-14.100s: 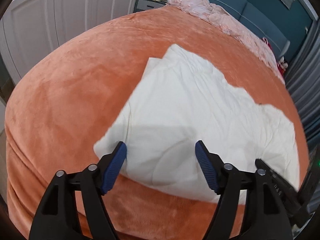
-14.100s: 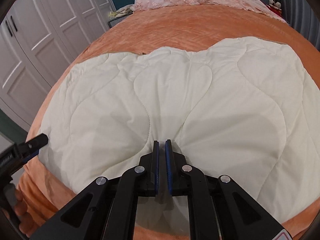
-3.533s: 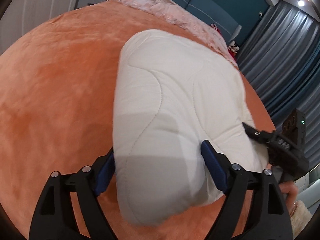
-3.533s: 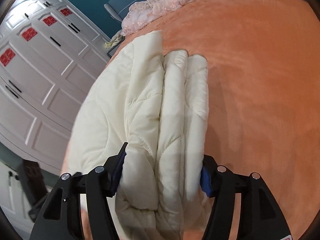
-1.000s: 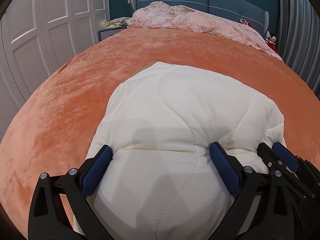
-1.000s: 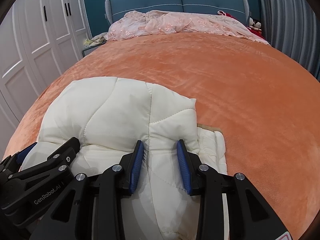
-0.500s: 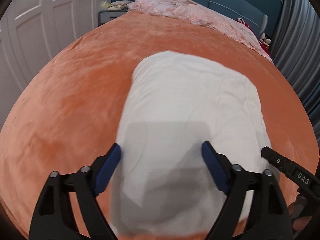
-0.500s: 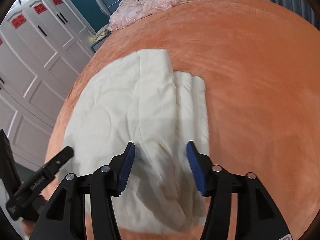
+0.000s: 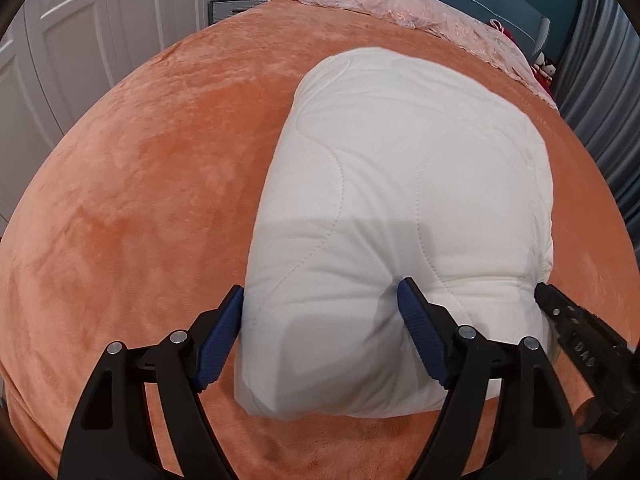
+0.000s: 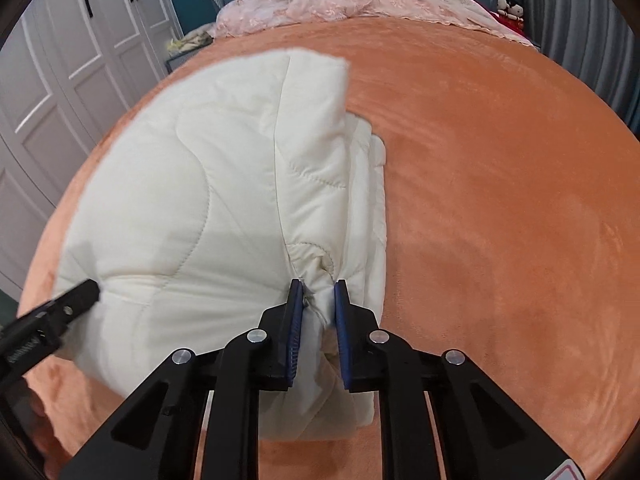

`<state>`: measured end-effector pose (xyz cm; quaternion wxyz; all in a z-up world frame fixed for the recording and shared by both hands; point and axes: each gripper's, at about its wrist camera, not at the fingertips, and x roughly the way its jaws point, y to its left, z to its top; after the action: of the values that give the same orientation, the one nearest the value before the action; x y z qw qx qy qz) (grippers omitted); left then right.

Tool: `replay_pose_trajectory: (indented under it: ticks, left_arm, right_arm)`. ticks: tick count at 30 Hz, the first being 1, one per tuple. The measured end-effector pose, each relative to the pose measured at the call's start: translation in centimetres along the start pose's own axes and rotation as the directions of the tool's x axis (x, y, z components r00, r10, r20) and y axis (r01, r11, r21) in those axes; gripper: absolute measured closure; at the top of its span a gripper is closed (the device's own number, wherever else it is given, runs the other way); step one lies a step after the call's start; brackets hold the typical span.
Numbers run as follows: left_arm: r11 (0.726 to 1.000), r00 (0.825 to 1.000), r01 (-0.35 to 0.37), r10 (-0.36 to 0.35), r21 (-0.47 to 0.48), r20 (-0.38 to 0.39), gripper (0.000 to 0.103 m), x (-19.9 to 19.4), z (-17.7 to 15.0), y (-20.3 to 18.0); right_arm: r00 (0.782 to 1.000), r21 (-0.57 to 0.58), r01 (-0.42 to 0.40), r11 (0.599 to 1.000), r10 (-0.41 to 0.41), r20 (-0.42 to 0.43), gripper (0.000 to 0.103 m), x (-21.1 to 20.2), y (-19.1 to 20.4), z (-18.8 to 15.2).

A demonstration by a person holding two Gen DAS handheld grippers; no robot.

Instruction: Fold large clothes

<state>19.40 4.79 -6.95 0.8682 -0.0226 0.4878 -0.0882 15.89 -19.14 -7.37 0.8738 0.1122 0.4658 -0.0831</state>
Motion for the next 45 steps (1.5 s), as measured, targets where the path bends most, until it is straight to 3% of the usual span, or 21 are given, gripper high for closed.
replay_pose_trajectory:
  ticks: [5, 8, 10, 11, 12, 14, 18, 23, 37, 45]
  left_arm:
    - [1.000, 1.000, 0.005, -0.005, -0.025, -0.006, 0.025, 0.3, 0.0, 0.1]
    - [1.000, 1.000, -0.015, 0.015, -0.018, -0.010, 0.026, -0.7, 0.0, -0.1]
    - [0.999, 0.999, -0.037, 0.037, 0.000, 0.001, 0.026, -1.9, -0.3, -0.4]
    - [0.999, 0.999, -0.043, 0.043, 0.010, 0.008, 0.026, -2.7, -0.7, -0.6]
    - [0.999, 0.999, -0.046, 0.046, 0.014, 0.008, 0.027, -3.2, -1.0, -0.7]
    - [0.999, 0.999, -0.046, 0.046, 0.024, 0.012, 0.027, -4.1, -1.6, -1.1]
    - [0.995, 0.997, -0.077, 0.075, 0.059, 0.028, 0.016, -5.8, -3.3, -2.0]
    - [0.988, 0.992, -0.123, 0.119, 0.093, 0.045, 0.011, -7.0, -5.9, -2.7]
    - [0.964, 0.972, -0.216, 0.197, 0.155, 0.129, 0.009, -9.1, -11.7, -3.7]
    - [0.973, 0.978, -0.194, 0.181, 0.126, 0.108, 0.009, -8.7, -13.9, -2.7]
  right_arm:
    - [0.997, -0.060, 0.083, 0.995, -0.084, -0.001, 0.088, 0.6, 1.5, 0.8]
    - [0.994, -0.092, 0.113, 0.989, -0.112, 0.017, 0.080, -1.2, 2.1, 0.8]
    - [0.991, -0.083, 0.129, 0.988, -0.127, 0.030, 0.065, -3.1, 2.1, 0.7]
    - [0.993, -0.065, 0.117, 0.991, -0.115, 0.032, 0.053, -3.9, 1.9, 0.4]
    - [0.997, -0.031, 0.069, 0.997, -0.068, 0.031, 0.046, -5.0, 1.5, 0.0]
    - [0.999, 0.006, 0.027, 1.000, -0.027, 0.031, 0.044, -6.4, 1.1, -0.9]
    - [0.997, -0.014, 0.063, 0.998, -0.062, 0.048, 0.031, -8.6, 1.0, -3.6]
    - [0.991, -0.033, 0.105, 0.994, -0.102, 0.084, 0.018, -10.3, 0.8, -6.1]
    - [0.974, -0.089, 0.149, 0.985, -0.131, 0.183, 0.017, -13.1, 2.4, -11.3]
    - [0.977, -0.076, 0.125, 0.989, -0.109, 0.185, 0.017, -13.2, 2.3, -13.4]
